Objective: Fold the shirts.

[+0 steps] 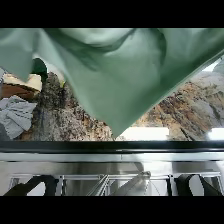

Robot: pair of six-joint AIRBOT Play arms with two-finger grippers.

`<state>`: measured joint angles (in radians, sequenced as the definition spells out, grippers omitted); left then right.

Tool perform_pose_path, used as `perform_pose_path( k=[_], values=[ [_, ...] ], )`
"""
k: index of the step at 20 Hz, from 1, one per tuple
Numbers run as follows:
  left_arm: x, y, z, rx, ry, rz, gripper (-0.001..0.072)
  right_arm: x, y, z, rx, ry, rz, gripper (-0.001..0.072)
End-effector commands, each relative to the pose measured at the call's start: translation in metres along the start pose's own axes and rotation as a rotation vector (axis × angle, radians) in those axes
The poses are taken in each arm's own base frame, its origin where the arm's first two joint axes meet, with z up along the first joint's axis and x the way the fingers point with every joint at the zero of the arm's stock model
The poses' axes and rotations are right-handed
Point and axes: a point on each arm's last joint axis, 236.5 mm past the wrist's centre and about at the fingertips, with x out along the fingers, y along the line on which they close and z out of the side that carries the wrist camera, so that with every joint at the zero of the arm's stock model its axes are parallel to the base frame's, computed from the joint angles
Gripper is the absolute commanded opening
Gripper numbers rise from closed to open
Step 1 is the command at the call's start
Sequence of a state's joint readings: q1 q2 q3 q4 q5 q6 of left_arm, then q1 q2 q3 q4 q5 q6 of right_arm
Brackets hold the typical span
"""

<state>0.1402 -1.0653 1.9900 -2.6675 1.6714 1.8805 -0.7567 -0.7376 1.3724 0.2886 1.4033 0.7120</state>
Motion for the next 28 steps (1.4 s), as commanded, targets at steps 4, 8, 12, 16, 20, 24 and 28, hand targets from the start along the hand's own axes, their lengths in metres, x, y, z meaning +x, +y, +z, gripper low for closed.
perform_pose_path(
  k=[4,8,12,16,20,24,28],
  values=[
    [-0.035,0.089,-0.075,-0.245,-0.021,0.263,0.0021,-0.022,-0.045,-0.083,-0.037,0.366,-0.306,0.0027],
    [0.028,0.144,-0.173,-0.544,0.137,0.025,0.0022,-0.045,-0.097,-0.189,0.243,0.488,-0.356,0.0028],
    [0.114,0.176,-0.26,-0.689,0.351,-0.212,0.0022,-0.076,-0.153,-0.327,0.472,0.603,-0.493,0.0028],
    [0.177,0.212,-0.333,-1.002,0.578,-0.352,0.0421,-0.137,-0.204,-0.435,0.564,0.803,-0.712,0.038],
    [0.194,0.237,-0.342,-1.213,0.661,-0.473,0.0718,-0.166,-0.225,-0.457,0.617,0.852,-0.783,0.0431],
    [0.185,0.214,-0.333,-1.181,0.669,-0.474,0.0716,-0.188,-0.228,-0.463,0.634,0.898,-0.824,0.0441],
    [0.177,0.152,-0.347,-1.192,0.643,-0.396,0.0709,-0.199,-0.192,-0.503,0.867,1.019,-0.756,0.0441]
  ],
)
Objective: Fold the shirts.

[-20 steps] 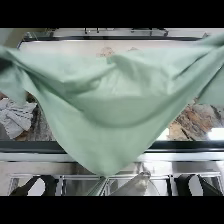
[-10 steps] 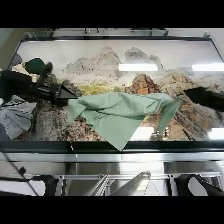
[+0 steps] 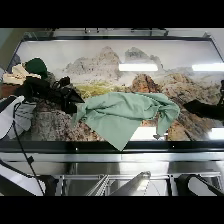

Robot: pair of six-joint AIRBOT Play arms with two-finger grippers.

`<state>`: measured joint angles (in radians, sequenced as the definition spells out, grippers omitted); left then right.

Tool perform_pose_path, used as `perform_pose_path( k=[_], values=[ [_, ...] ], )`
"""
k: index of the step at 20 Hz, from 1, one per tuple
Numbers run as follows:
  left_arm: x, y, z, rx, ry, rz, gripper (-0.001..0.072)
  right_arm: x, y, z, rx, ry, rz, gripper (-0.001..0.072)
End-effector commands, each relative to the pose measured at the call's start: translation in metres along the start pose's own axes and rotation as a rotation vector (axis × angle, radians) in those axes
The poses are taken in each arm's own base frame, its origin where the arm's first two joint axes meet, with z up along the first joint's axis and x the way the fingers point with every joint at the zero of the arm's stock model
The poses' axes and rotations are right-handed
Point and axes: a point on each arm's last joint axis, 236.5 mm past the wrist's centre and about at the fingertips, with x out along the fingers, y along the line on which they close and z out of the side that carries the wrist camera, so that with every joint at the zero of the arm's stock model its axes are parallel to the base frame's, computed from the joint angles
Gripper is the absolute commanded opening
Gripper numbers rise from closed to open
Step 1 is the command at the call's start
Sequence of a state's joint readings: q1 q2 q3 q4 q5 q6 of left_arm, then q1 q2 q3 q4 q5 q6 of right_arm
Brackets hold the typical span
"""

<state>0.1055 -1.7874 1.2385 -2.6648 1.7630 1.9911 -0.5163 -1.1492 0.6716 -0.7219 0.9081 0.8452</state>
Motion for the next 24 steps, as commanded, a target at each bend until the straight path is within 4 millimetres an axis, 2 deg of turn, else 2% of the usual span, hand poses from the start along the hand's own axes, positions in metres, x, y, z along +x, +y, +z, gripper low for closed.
perform_pose_path(
  k=[1,5,7,9,12,15,16,17,18,22,23,24],
  values=[
    [0.038,0.01,-0.038,-0.041,-0.08,0.064,0.0708,0.017,0.005,-0.045,0.09,0.191,0.079,0.0441],
    [0.094,0.059,-0.072,-0.157,-0.168,0.209,0.0708,0.043,0.025,-0.087,0.101,0.367,0.154,0.044],
    [0.117,0.074,-0.089,-0.2,-0.135,0.252,0.0708,0.057,0.033,-0.1,0.089,0.415,0.164,0.0439],
    [0.141,0.079,-0.099,-0.16,-0.091,0.306,0.0708,0.067,0.035,-0.104,0.073,0.423,0.153,0.0439],
    [0.168,0.07,-0.085,-0.044,-0.109,0.386,0.0708,0.072,0.04,-0.096,0.086,0.386,0.163,0.0429],
    [0.174,0.054,-0.055,0.041,-0.195,0.415,0.0706,0.074,0.039,-0.09,0.097,0.36,0.157,0.0427],
    [0.173,0.052,-0.049,0.051,-0.215,0.417,0.0689,0.074,0.039,-0.09,0.097,0.36,0.156,0.0366],
    [0.17,0.054,-0.045,0.046,-0.226,0.42,0.069,0.074,0.039,-0.09,0.097,0.36,0.156,0.0261],
    [0.169,0.061,-0.047,0.024,-0.21,0.424,0.069,0.074,0.039,-0.09,0.097,0.36,0.156,0.0256],
    [0.182,0.097,-0.071,-0.131,-0.069,0.427,0.069,0.074,0.04,-0.089,0.1,0.359,0.16,0.0261],
    [0.185,0.097,-0.072,-0.142,-0.054,0.416,0.0591,0.074,0.041,-0.089,0.104,0.358,0.163,0.0312],
    [0.186,0.094,-0.065,-0.131,-0.059,0.414,0.0595,0.074,0.042,-0.088,0.11,0.353,0.168,0.0418]
  ],
)
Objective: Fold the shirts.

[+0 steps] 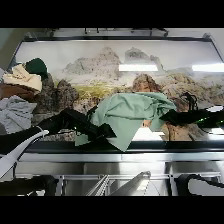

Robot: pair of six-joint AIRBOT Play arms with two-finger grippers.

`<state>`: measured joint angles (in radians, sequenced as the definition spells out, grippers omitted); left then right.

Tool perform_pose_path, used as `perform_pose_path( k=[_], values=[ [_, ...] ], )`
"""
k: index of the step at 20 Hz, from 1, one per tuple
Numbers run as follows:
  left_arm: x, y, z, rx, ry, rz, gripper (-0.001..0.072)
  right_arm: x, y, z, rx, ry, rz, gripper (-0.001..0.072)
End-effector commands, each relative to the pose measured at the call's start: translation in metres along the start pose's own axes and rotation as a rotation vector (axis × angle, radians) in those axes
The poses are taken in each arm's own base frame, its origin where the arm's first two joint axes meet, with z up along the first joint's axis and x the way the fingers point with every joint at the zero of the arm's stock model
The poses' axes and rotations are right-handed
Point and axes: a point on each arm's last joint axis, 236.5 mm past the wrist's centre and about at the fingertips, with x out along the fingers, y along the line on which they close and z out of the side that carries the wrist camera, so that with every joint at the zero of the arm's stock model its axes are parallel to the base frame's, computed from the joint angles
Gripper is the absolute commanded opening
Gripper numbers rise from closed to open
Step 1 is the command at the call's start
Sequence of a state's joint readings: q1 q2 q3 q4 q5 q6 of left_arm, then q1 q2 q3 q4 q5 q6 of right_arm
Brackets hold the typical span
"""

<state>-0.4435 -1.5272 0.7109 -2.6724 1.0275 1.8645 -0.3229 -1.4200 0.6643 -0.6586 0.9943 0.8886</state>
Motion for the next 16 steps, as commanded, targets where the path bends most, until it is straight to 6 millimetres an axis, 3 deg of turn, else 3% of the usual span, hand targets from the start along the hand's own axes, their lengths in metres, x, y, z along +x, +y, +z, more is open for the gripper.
perform_pose_path(
  k=[1,3,4,5,6,9,12,14,16],
  values=[
    [0.01,0.003,0.008,0.004,0.027,0.02,0.0594,0.0,0.002,0.004,0.01,-0.015,0.01,0.0433],
    [0.015,-0.011,0.024,0.047,0.016,0.018,0.0592,0.0,0.004,0.007,0.02,-0.027,0.019,0.0417],
    [0.02,-0.014,0.031,0.061,0.02,0.021,0.0559,0.0,0.005,0.007,0.024,-0.031,0.024,0.0243],
    [0.026,-0.015,0.038,0.072,0.027,0.029,0.0351,0.0,0.005,0.007,0.024,-0.031,0.024,0.006],
    [0.031,-0.016,0.042,0.076,0.044,0.028,0.0012,0.0,0.006,0.008,0.019,-0.032,0.025,0.0028],
    [0.03,-0.034,0.058,0.114,0.082,-0.009,0.0015,-0.005,0.028,0.008,-0.024,-0.025,0.106,0.0028],
    [-0.008,-0.083,0.074,0.236,0.015,-0.069,0.0015,-0.041,0.081,0.026,-0.139,-0.091,0.22,0.0027],
    [-0.056,-0.129,0.079,0.342,-0.073,-0.12,0.0015,-0.09,0.132,0.048,-0.256,-0.214,0.29,0.0027],
    [-0.121,-0.178,0.069,0.475,-0.174,-0.172,0.0015,-0.17,0.197,0.071,-0.406,-0.436,0.373,0.0027]
  ],
)
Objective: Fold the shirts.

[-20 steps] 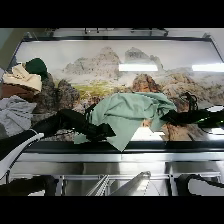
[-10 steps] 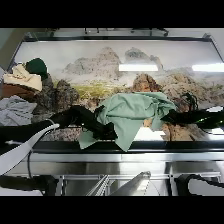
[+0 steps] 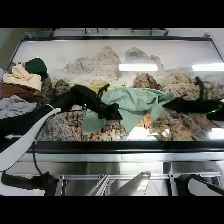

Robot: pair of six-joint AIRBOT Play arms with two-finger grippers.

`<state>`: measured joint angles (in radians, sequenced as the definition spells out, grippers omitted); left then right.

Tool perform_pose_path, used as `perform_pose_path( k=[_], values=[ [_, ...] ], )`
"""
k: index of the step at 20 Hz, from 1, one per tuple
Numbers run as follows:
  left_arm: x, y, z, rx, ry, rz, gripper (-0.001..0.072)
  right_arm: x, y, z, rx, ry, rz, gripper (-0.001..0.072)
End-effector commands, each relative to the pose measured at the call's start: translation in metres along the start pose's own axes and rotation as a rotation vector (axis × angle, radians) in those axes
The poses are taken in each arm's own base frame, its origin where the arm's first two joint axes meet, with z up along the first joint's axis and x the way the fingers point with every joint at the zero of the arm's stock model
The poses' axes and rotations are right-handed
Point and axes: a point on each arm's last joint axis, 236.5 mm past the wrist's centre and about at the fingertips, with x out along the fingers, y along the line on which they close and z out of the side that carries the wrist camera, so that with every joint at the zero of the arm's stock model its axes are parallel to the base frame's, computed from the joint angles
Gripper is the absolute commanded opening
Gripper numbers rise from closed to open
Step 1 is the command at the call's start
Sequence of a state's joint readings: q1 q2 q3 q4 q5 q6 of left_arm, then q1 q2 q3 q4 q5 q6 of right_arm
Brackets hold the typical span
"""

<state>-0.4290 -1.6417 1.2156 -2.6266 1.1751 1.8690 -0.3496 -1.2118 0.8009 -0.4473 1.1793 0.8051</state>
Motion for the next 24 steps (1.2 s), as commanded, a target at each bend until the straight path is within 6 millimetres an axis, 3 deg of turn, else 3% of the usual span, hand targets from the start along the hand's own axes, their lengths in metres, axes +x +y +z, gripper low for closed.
perform_pose_path(
  k=[1,3,5,7,9,11,14,17,20,24],
  values=[
    [-0.096,-0.095,0.014,0.228,-0.146,-0.075,0.0015,-0.092,0.132,0.075,-0.286,-0.323,0.168,0.0027],
    [-0.165,-0.152,0.005,0.388,-0.275,-0.084,0.0016,-0.172,0.217,0.095,-0.525,-0.571,0.175,0.0027],
    [-0.238,-0.205,-0.012,0.54,-0.467,-0.06,0.0016,-0.242,0.288,0.093,-0.79,-0.81,0.044,0.0027],
    [-0.317,-0.25,-0.037,0.675,-0.711,0.006,0.0016,-0.292,0.345,0.08,-1.012,-1.017,-0.139,0.0027],
    [-0.389,-0.28,-0.078,0.777,-0.959,0.146,0.0017,-0.335,0.378,0.063,-1.154,-1.183,-0.395,0.0027],
    [-0.431,-0.284,-0.106,0.778,-1.137,0.308,0.0018,-0.347,0.38,0.05,-1.208,-1.208,-0.548,0.0027],
    [-0.462,-0.247,-0.116,0.636,-1.257,0.487,0.0021,-0.325,0.354,0.061,-1.163,-1.085,-0.52,0.0027],
    [-0.462,-0.173,-0.096,0.426,-1.211,0.428,0.0021,-0.282,0.316,0.099,-1.036,-0.924,-0.231,0.0027],
    [-0.424,-0.093,-0.054,0.301,-1.046,0.27,0.0021,-0.221,0.233,0.153,-0.857,-0.738,-0.068,0.0028],
    [-0.34,0.021,0.044,0.161,-0.876,0.194,0.0021,-0.075,0.121,0.185,-0.613,-0.468,0.078,0.0028]
  ],
)
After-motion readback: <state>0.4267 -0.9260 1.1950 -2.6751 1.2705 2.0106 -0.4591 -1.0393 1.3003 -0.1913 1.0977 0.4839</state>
